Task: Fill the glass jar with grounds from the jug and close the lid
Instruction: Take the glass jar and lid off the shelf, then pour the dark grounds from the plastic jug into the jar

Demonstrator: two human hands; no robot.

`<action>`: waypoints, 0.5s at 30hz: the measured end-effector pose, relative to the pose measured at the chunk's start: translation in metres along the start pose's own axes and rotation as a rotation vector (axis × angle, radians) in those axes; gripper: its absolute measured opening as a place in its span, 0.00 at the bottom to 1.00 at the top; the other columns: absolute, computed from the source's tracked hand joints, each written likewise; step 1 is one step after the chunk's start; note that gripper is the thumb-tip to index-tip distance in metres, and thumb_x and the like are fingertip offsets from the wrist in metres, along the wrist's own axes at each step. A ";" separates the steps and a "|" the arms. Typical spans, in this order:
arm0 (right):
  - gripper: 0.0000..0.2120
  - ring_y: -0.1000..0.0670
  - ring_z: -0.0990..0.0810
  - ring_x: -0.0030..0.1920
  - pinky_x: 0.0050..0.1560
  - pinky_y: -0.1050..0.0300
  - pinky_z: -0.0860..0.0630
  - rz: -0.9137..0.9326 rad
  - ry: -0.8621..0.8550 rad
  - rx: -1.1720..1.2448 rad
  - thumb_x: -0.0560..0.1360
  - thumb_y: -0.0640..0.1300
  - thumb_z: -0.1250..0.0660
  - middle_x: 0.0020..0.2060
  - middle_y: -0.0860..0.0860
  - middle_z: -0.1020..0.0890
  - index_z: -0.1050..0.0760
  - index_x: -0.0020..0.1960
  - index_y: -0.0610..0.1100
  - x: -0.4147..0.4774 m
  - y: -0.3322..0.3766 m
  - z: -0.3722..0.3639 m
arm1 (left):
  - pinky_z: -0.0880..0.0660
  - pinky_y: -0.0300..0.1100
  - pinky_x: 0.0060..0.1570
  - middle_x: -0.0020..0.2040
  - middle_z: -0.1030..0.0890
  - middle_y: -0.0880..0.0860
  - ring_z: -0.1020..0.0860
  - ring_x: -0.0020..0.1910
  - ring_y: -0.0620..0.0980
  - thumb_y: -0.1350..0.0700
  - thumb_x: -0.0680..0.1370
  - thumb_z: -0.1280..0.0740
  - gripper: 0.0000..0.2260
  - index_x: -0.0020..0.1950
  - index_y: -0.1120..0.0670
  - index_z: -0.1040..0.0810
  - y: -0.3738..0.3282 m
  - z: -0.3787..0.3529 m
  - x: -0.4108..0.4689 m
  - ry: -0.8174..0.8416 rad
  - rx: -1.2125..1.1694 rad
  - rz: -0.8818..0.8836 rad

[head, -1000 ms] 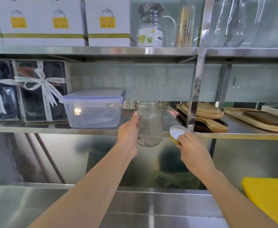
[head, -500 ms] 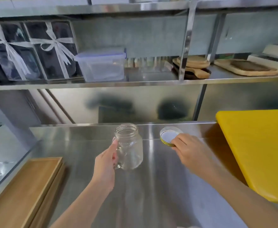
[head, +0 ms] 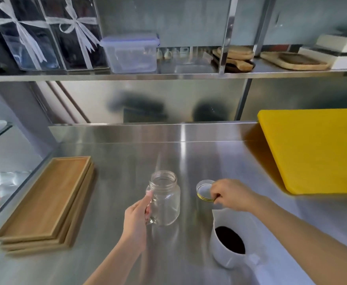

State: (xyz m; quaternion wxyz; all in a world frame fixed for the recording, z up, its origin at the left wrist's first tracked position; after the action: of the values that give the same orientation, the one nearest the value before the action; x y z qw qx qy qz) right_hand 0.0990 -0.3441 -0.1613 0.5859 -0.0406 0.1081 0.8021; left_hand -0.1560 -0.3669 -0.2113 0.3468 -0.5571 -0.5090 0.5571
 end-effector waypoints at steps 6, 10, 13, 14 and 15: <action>0.04 0.43 0.27 0.36 0.33 0.57 0.34 -0.057 0.101 -0.073 0.65 0.36 0.35 0.38 0.41 0.21 0.21 0.38 0.40 -0.001 -0.014 -0.005 | 0.49 0.49 0.37 0.27 0.42 0.49 0.45 0.33 0.51 0.39 0.61 0.29 0.28 0.31 0.54 0.45 0.011 0.002 -0.010 -0.006 0.032 -0.035; 0.06 0.47 0.37 0.29 0.30 0.58 0.40 -0.105 0.178 -0.018 0.62 0.35 0.37 0.29 0.41 0.29 0.27 0.28 0.42 -0.006 -0.023 -0.014 | 0.48 0.48 0.37 0.26 0.41 0.48 0.44 0.32 0.51 0.40 0.61 0.29 0.25 0.26 0.52 0.42 0.020 0.003 -0.015 -0.019 0.013 -0.017; 0.15 0.49 0.46 0.29 0.28 0.57 0.49 -0.096 0.238 -0.016 0.61 0.33 0.40 0.26 0.49 0.42 0.44 0.24 0.46 -0.013 -0.029 -0.023 | 0.47 0.47 0.37 0.26 0.41 0.49 0.43 0.30 0.49 0.43 0.65 0.30 0.24 0.24 0.52 0.42 0.029 0.004 -0.017 -0.015 0.028 -0.007; 0.17 0.49 0.45 0.29 0.28 0.57 0.50 -0.102 0.251 -0.026 0.63 0.34 0.39 0.27 0.49 0.43 0.45 0.25 0.46 -0.014 -0.031 -0.027 | 0.47 0.47 0.36 0.25 0.41 0.48 0.43 0.29 0.48 0.44 0.66 0.30 0.23 0.24 0.52 0.42 0.032 0.005 -0.018 -0.007 0.024 -0.008; 0.17 0.49 0.42 0.30 0.28 0.57 0.47 -0.113 0.272 -0.041 0.67 0.36 0.39 0.27 0.50 0.41 0.45 0.26 0.46 -0.015 -0.034 -0.034 | 0.47 0.47 0.36 0.25 0.41 0.48 0.42 0.28 0.48 0.46 0.68 0.30 0.23 0.24 0.52 0.42 0.034 0.005 -0.018 0.006 0.015 -0.012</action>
State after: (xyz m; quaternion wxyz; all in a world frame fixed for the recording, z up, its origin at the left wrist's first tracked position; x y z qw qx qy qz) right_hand 0.1335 -0.3561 -0.1954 0.6093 -0.1670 0.1674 0.7569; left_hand -0.1522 -0.3931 -0.2400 0.3558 -0.5530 -0.5071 0.5573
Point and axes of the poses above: each hand's wrist, its own x-axis towards the middle knuckle, its own z-axis out of the back of the hand, y = z × x, the point moved 3 cm from there along x, towards the middle knuckle
